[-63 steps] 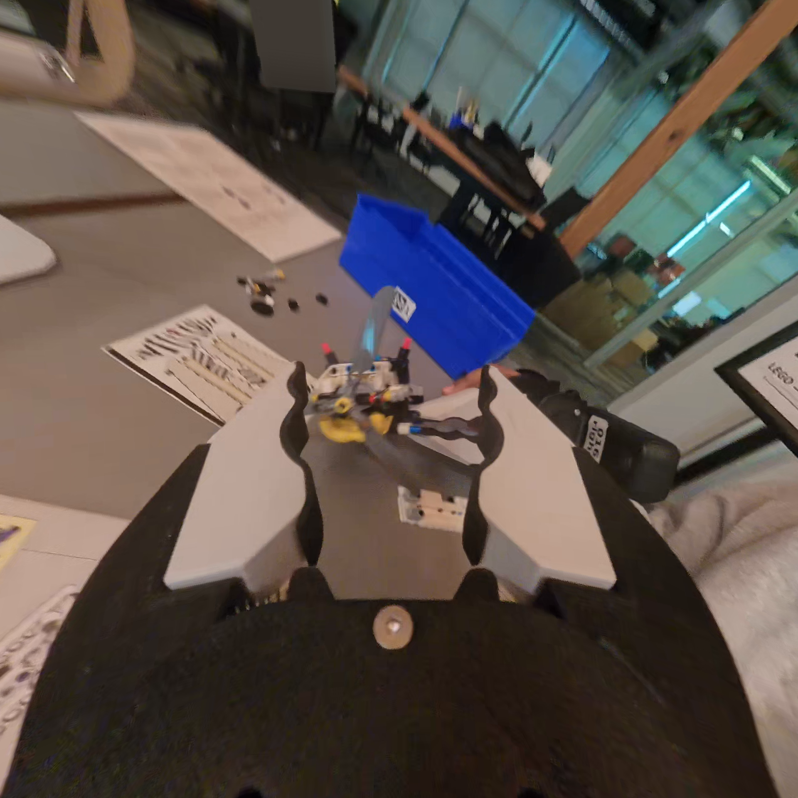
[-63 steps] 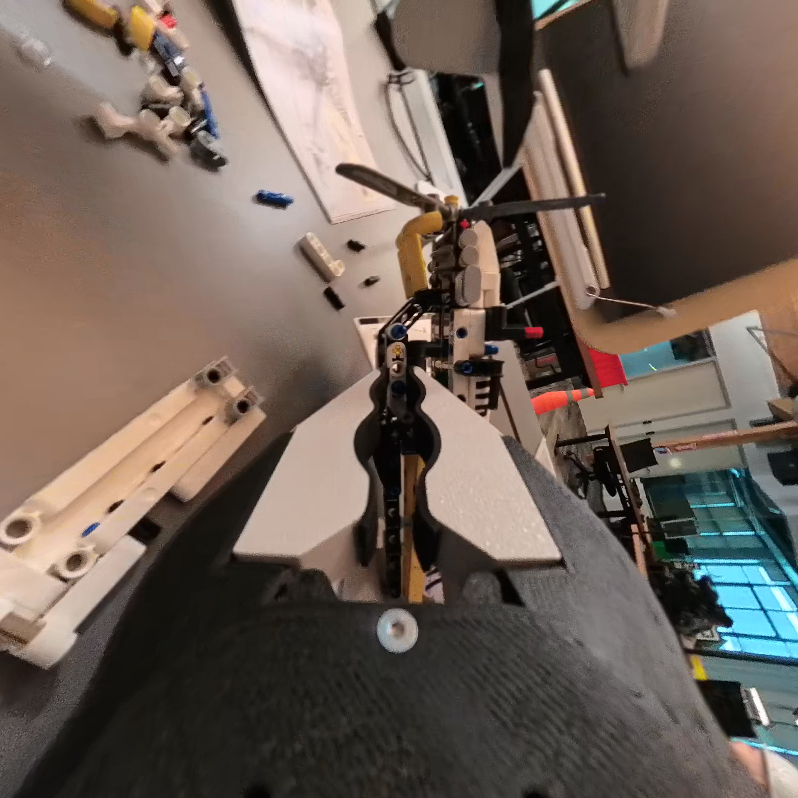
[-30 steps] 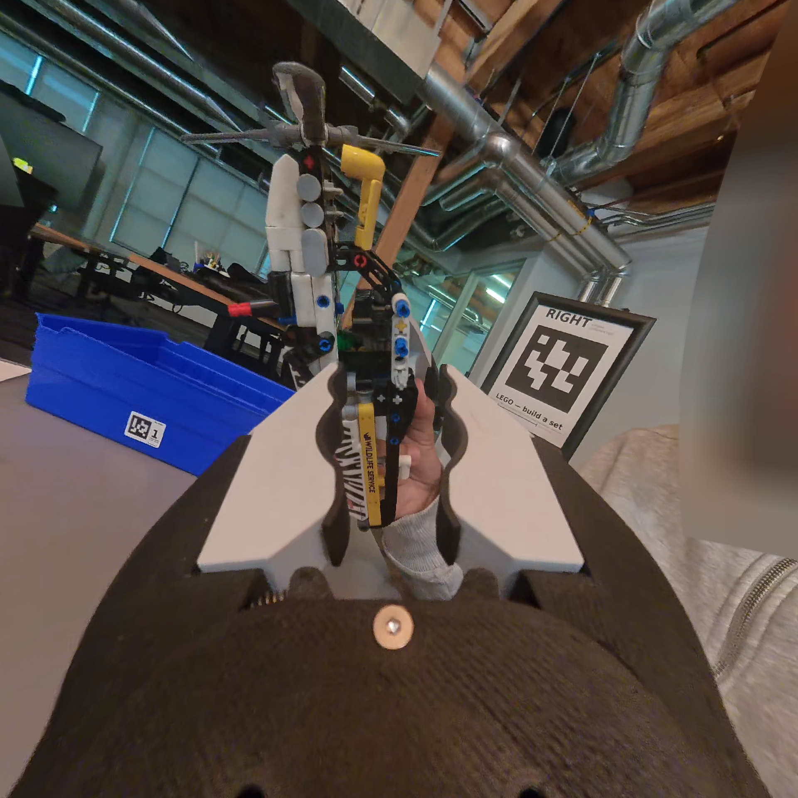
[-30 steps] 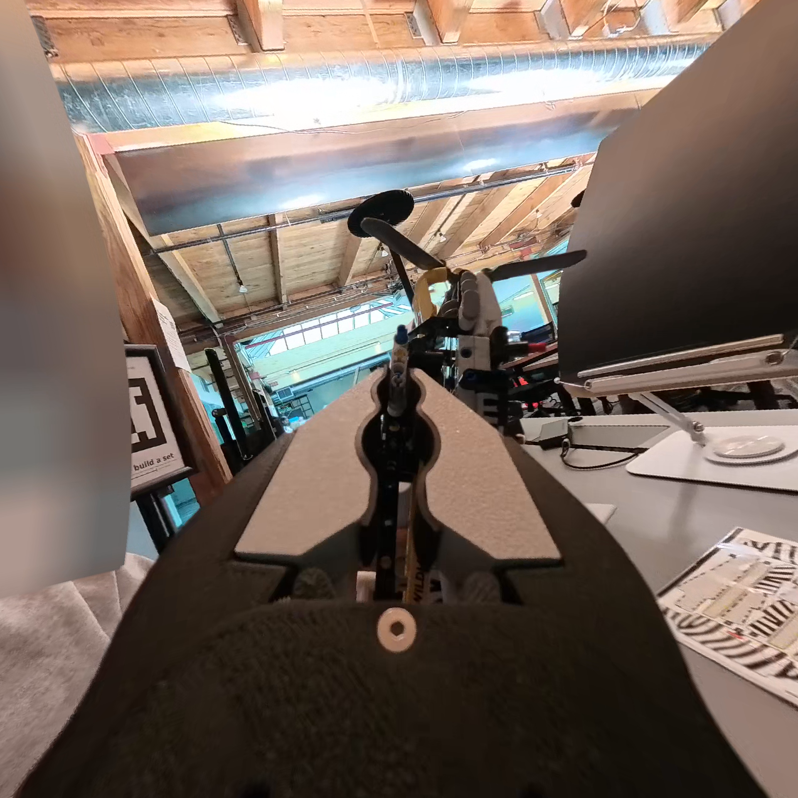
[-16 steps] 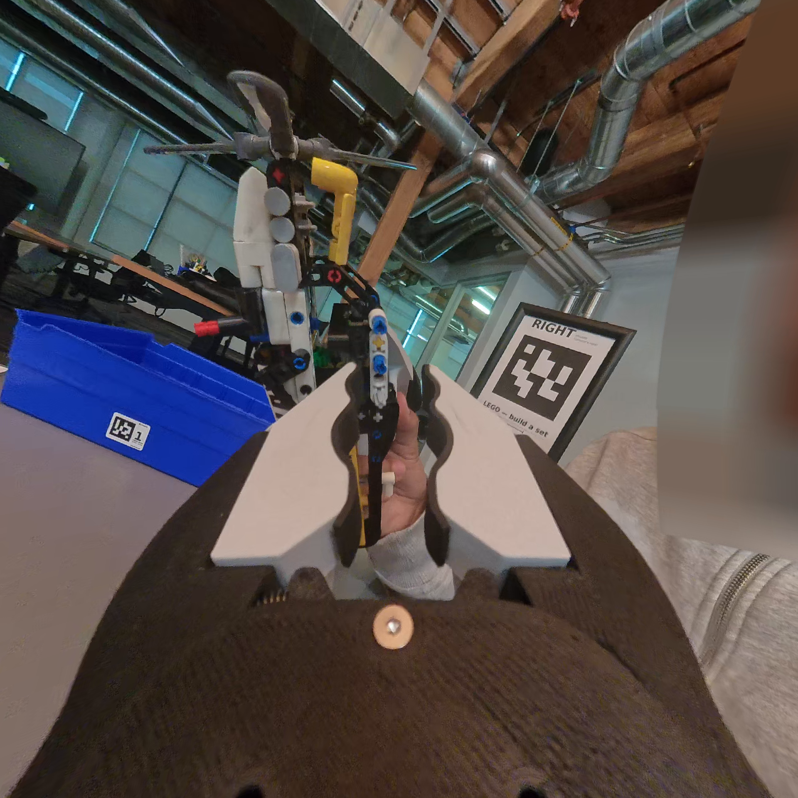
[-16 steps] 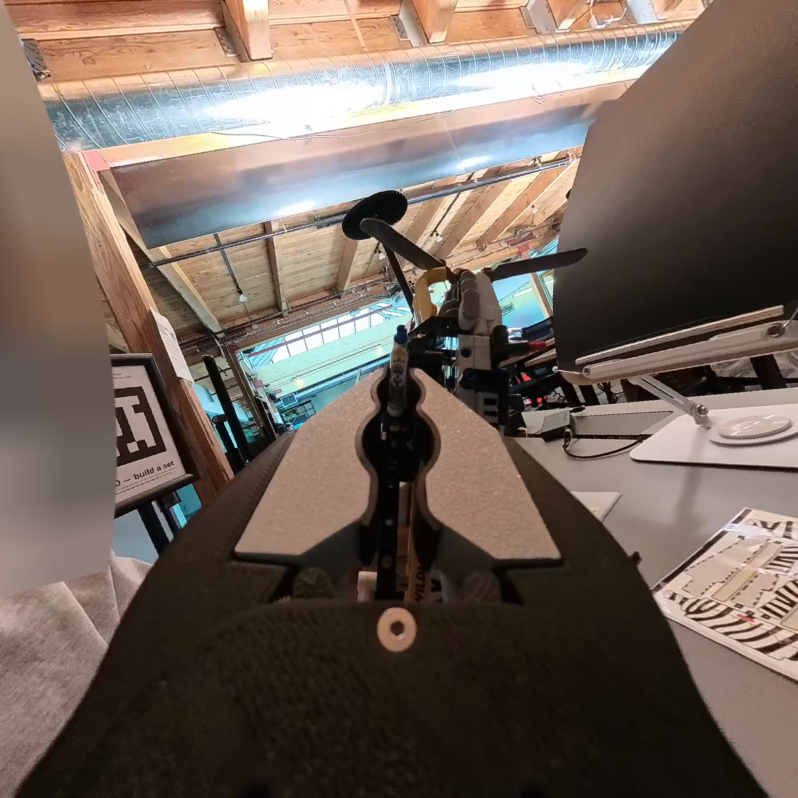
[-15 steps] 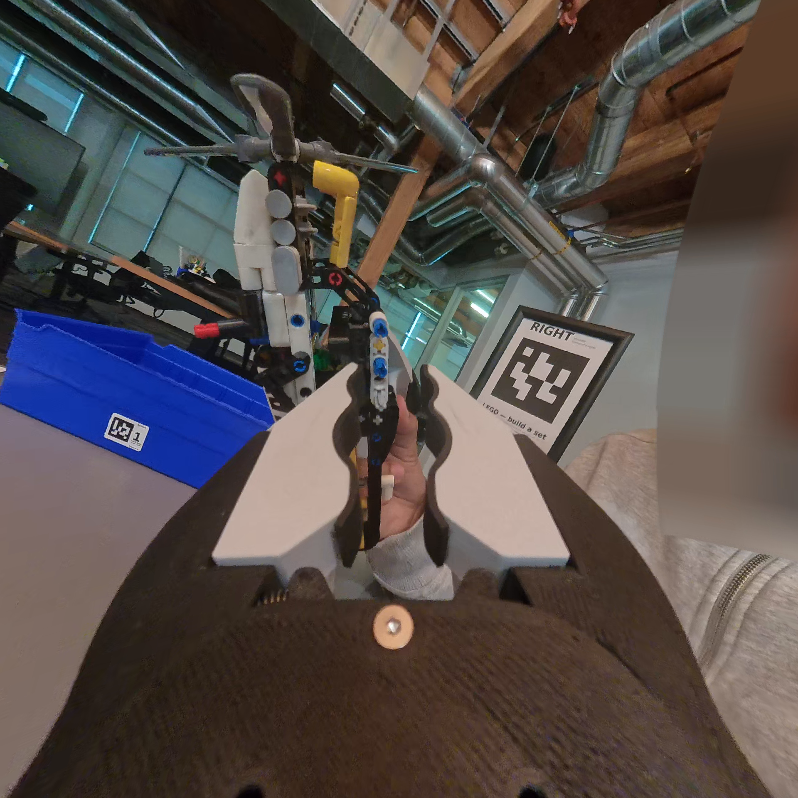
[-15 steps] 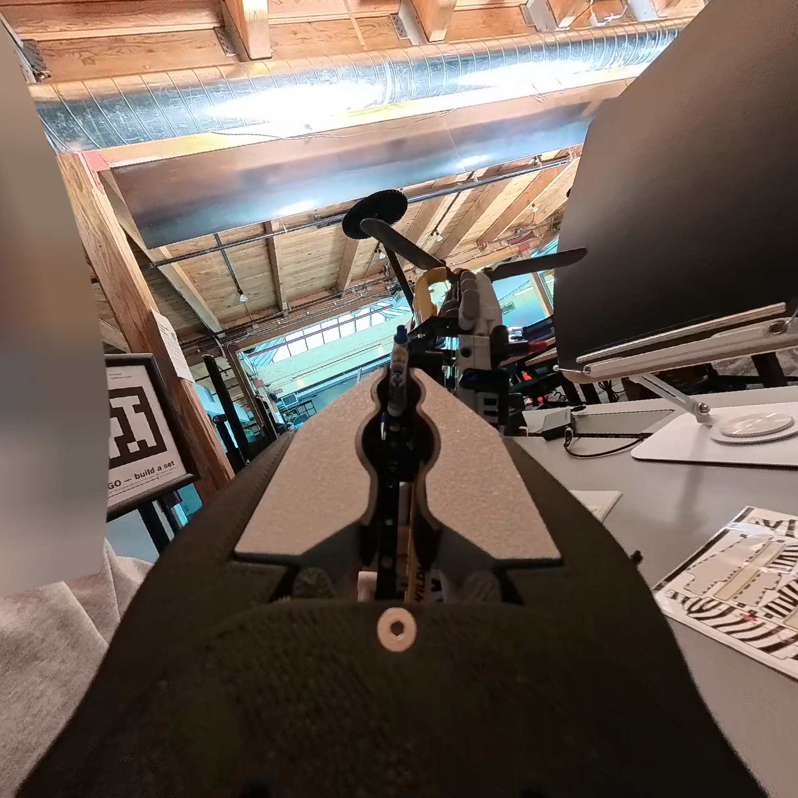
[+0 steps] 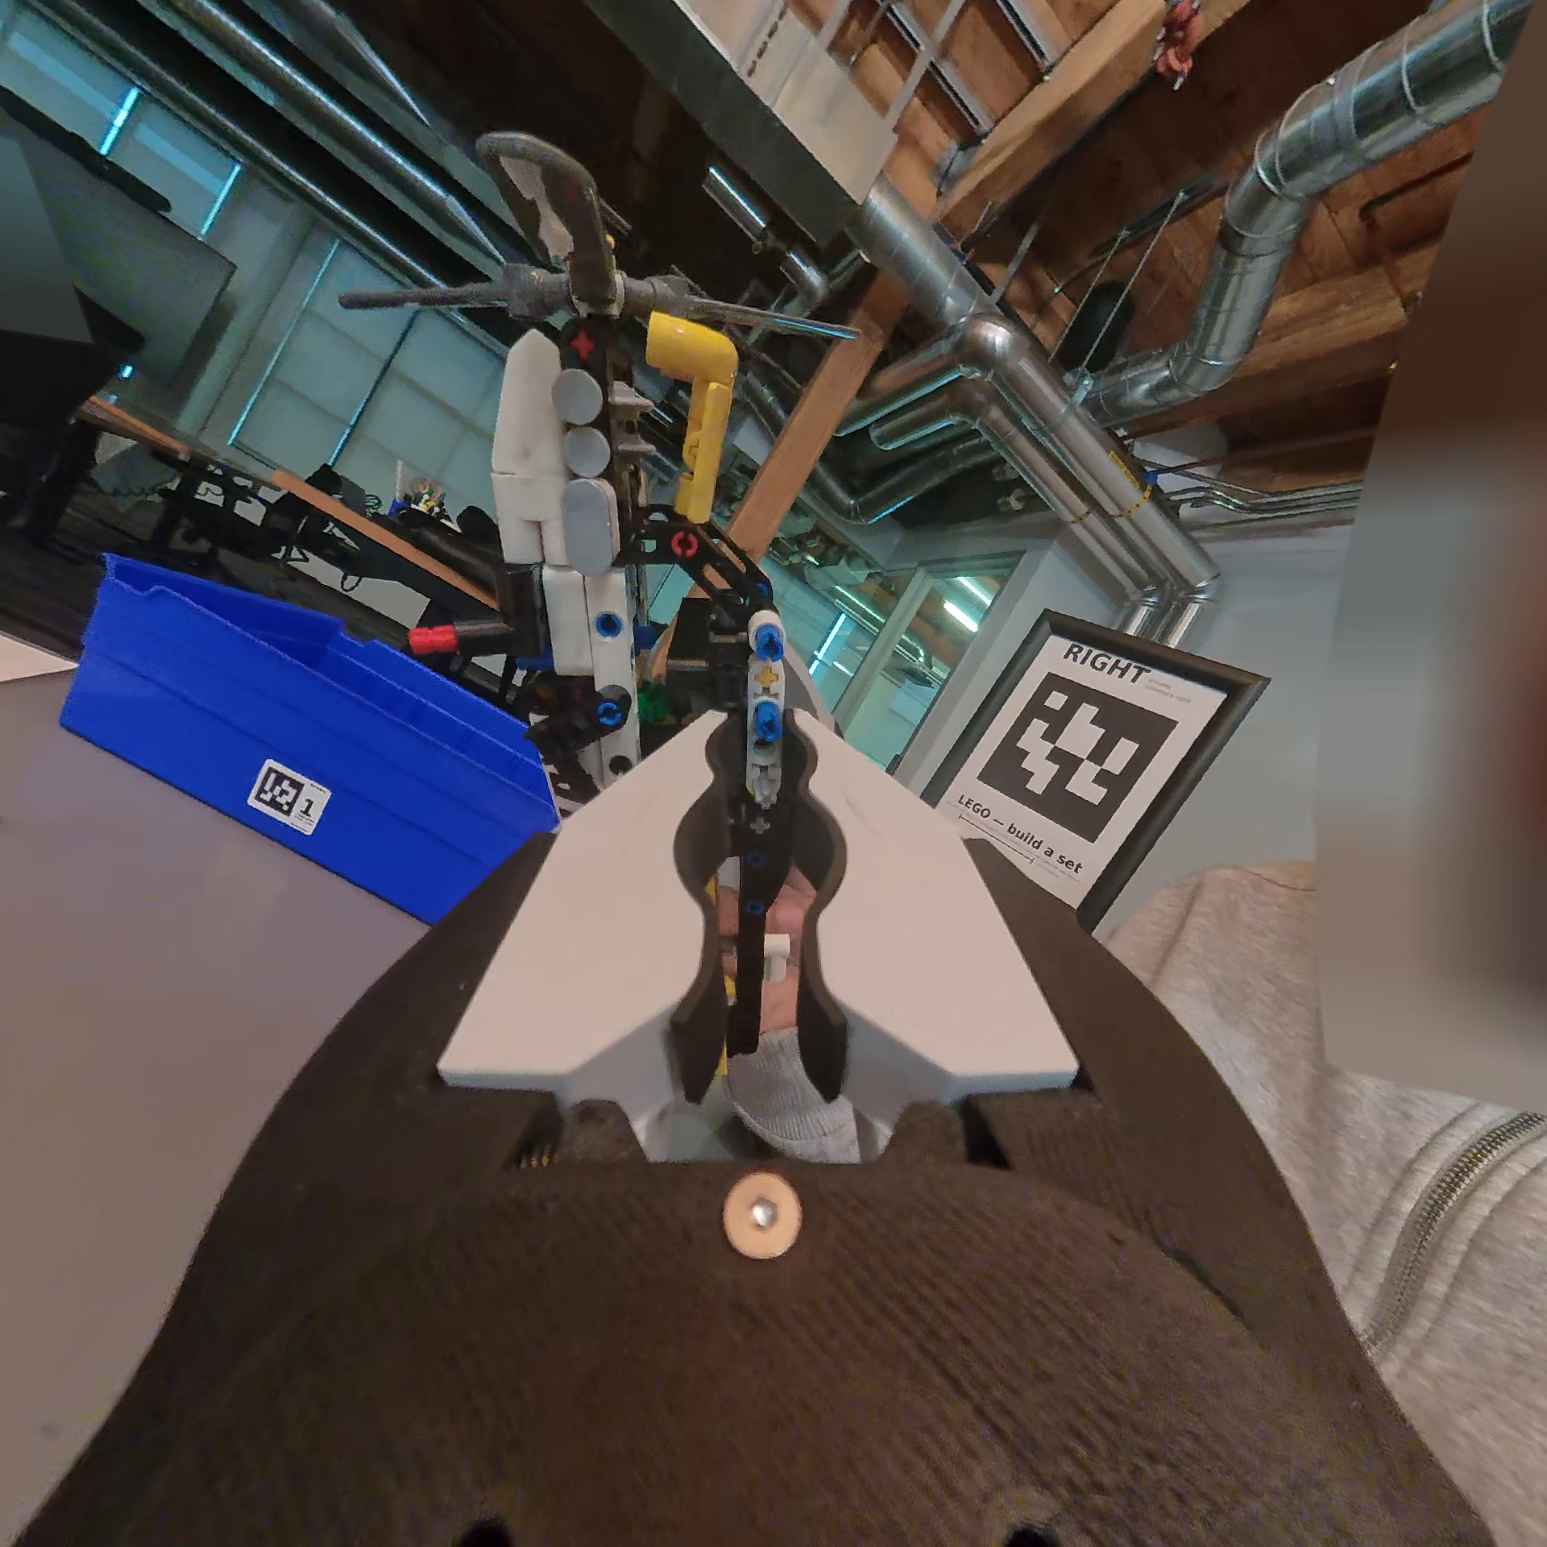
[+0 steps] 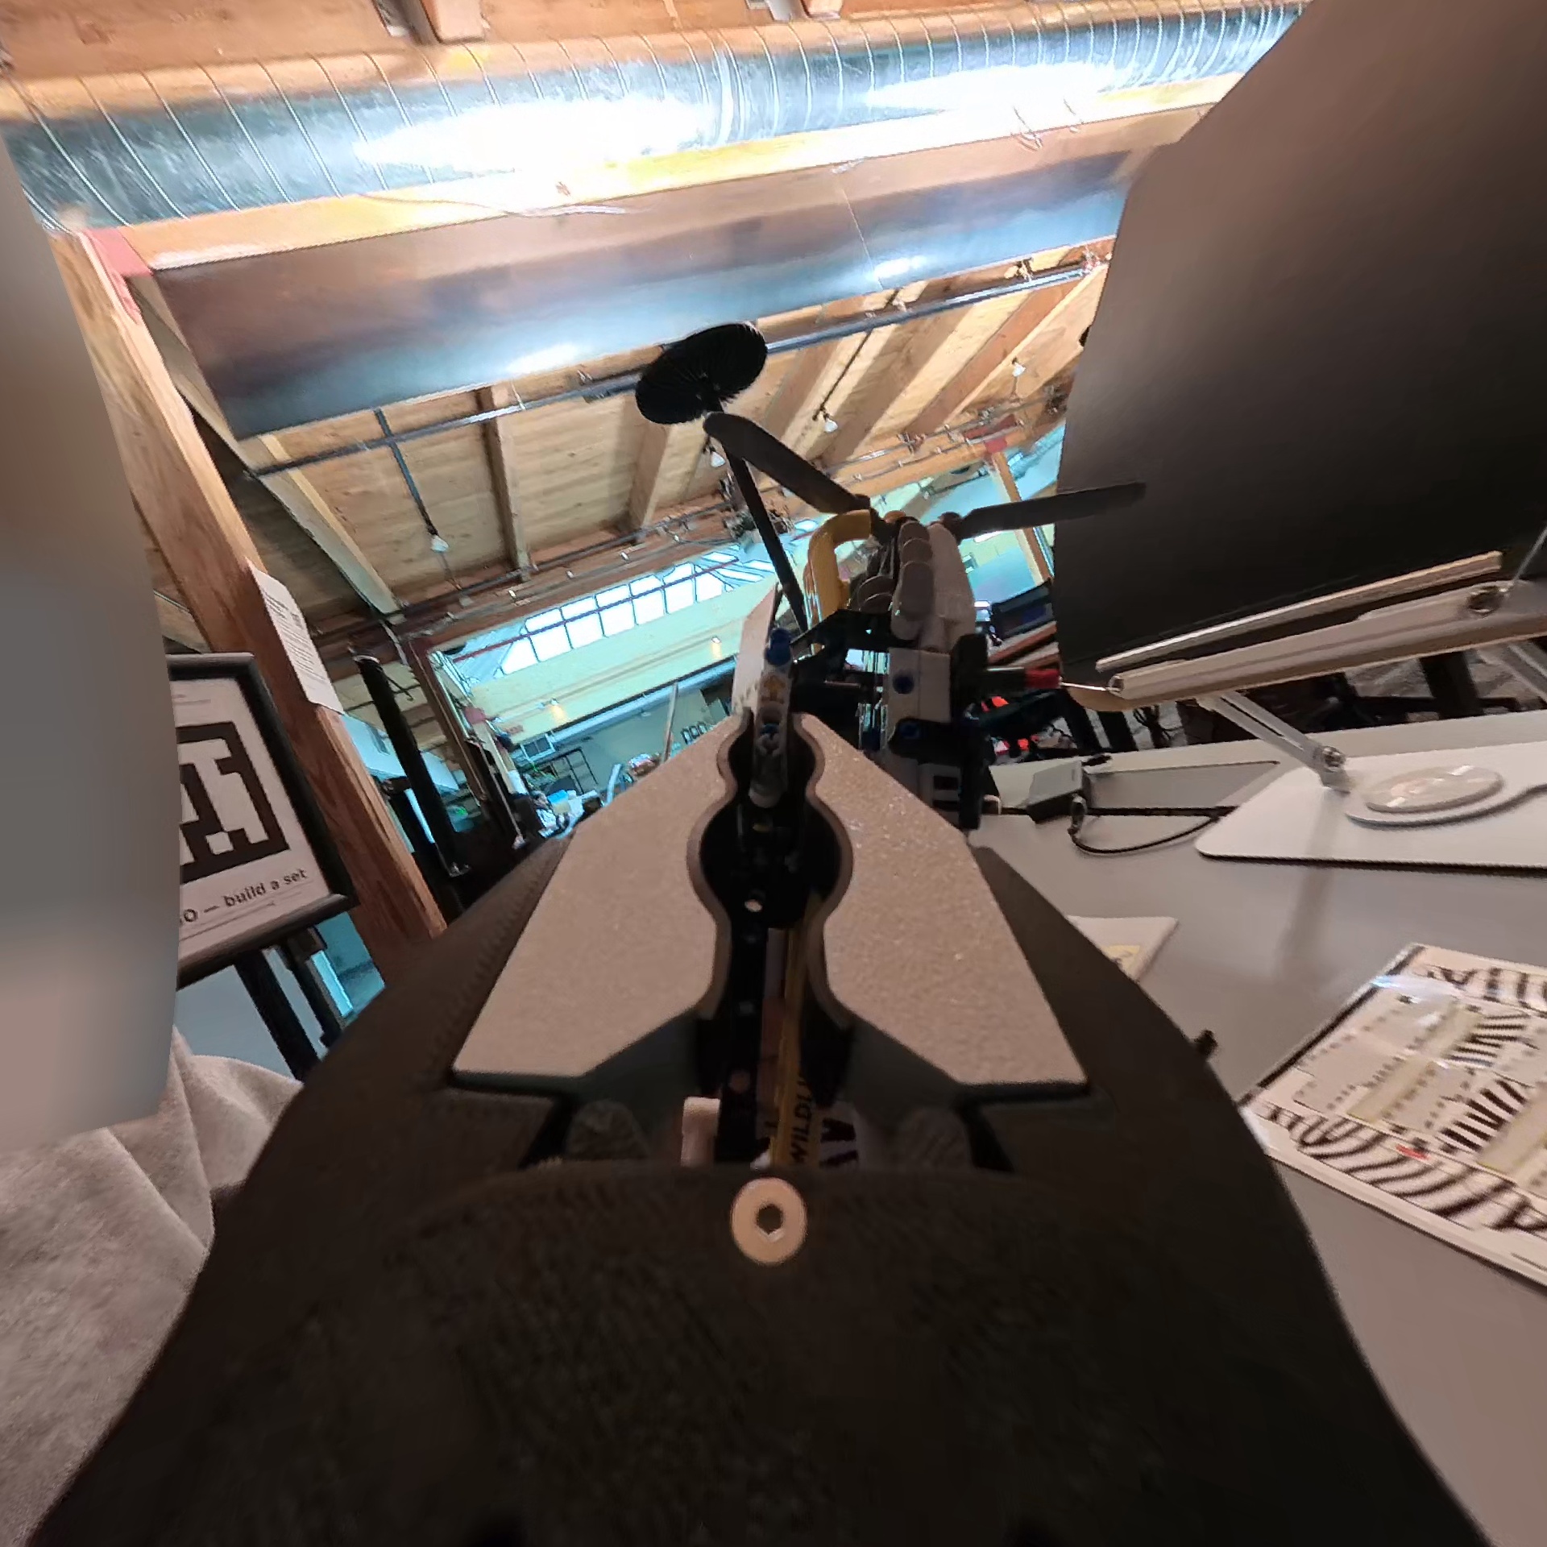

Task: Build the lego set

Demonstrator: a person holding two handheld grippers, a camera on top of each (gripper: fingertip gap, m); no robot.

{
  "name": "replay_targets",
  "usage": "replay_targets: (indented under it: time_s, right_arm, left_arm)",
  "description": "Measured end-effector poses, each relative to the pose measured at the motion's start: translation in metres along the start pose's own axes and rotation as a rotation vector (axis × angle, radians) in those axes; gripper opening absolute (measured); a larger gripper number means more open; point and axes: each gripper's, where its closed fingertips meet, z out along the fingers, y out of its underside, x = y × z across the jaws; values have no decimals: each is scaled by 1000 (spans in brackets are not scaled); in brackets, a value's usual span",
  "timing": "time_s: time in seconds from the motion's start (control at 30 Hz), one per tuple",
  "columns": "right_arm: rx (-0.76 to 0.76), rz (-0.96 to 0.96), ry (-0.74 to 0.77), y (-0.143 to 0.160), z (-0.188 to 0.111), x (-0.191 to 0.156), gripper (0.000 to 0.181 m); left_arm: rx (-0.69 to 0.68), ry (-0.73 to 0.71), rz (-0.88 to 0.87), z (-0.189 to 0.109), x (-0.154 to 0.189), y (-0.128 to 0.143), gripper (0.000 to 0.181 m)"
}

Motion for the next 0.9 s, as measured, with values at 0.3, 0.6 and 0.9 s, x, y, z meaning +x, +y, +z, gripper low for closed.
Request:
replay_targets:
  time_s: [0.3, 0.6, 0.9]
  right_arm:
    - [-54, -23, 43, 3, -1, 2, 6]
    - [-77, -3, 42, 4, -3, 4, 8]
    - [-92, 16, 42, 5, -4, 5, 8]
  left_arm:
    - [2, 6, -23, -1, -2, 0, 4]
    - [6, 15, -54, -3, -4, 1, 5]
    - [0, 8, -50, -3, -6, 2, 6]
